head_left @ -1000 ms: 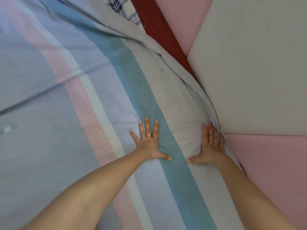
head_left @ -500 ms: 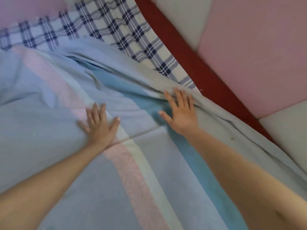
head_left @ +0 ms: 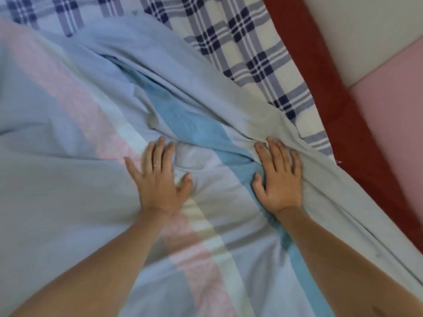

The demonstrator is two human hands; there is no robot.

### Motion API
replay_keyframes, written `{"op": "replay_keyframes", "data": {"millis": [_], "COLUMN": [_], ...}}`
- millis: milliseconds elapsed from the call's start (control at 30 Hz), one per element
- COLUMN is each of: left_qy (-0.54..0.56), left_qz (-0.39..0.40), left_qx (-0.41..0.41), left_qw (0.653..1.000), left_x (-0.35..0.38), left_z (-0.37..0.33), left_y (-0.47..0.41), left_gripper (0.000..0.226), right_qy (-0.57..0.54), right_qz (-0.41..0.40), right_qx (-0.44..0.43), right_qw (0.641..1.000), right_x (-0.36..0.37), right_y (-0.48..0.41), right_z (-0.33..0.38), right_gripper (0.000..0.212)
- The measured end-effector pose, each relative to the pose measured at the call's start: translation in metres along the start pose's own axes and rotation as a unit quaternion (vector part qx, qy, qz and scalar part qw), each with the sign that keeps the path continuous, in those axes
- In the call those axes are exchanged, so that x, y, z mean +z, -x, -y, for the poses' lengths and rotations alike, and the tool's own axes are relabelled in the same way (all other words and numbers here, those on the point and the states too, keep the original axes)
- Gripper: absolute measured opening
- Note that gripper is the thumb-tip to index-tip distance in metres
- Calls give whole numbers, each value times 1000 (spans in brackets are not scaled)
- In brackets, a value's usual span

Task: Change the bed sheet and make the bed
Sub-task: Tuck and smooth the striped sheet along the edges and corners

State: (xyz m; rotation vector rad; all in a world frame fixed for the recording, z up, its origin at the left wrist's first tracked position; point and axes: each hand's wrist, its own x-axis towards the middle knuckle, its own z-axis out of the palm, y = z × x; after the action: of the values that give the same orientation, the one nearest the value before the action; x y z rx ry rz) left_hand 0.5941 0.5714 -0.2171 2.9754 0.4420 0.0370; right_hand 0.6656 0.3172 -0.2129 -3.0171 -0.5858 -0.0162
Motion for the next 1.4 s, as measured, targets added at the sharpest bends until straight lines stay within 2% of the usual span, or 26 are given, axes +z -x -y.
{"op": "replay_keyframes", "data": {"millis": [367,667,767,833,900,967,1067,1133,1200,1267,1333,1400], "left_qy": [8,18,12,5,-1,-2,3,6,6,6,24,56], "left_qz": [76,84,58,58,59,52,40,27,27,28,21,2], "left_qx": [-12,-21,-14,-13,-17,-13,-12,-9,-9,-10,-27,-83], "left_qw": [997,996,998,998,998,999,999,1000,1000,1000,999,995], "left_x": [-11,-15,-12,-11,-10,-9,-8,-7,-5,-6,-9,-12], "left_z": [-5,-4,-3,-1,-3,-3,-3,-3,-1,-1,-2,0], "left_y": [-7,-11,-10,-10,-10,-8,-8,-7,-5,-4,-3,-7], "left_gripper": [82,77,76,77,78,78,77,77,77,76,75,76], "right_qy": [18,-9,-83,-199,-276,-282,-228,-191,-149,-166,-187,-266], "right_qz": [22,34,56,41,15,43,172,216,222,222,225,257], "right_qx": [-3,1,53,152,164,100,43,25,3,7,52,128], "right_qw": [1000,999,994,967,947,953,957,957,963,961,955,920], "right_x": [1,-6,-19,-42,-69,-89,-81,-65,-55,-57,-69,-85], "right_y": [1,-3,-8,-30,-68,-114,-191,-225,-239,-247,-255,-271], "right_z": [1,2,9,25,46,75,126,148,155,147,128,104], "right_gripper": [65,60,55,43,32,49,86,92,69,41,31,15]}}
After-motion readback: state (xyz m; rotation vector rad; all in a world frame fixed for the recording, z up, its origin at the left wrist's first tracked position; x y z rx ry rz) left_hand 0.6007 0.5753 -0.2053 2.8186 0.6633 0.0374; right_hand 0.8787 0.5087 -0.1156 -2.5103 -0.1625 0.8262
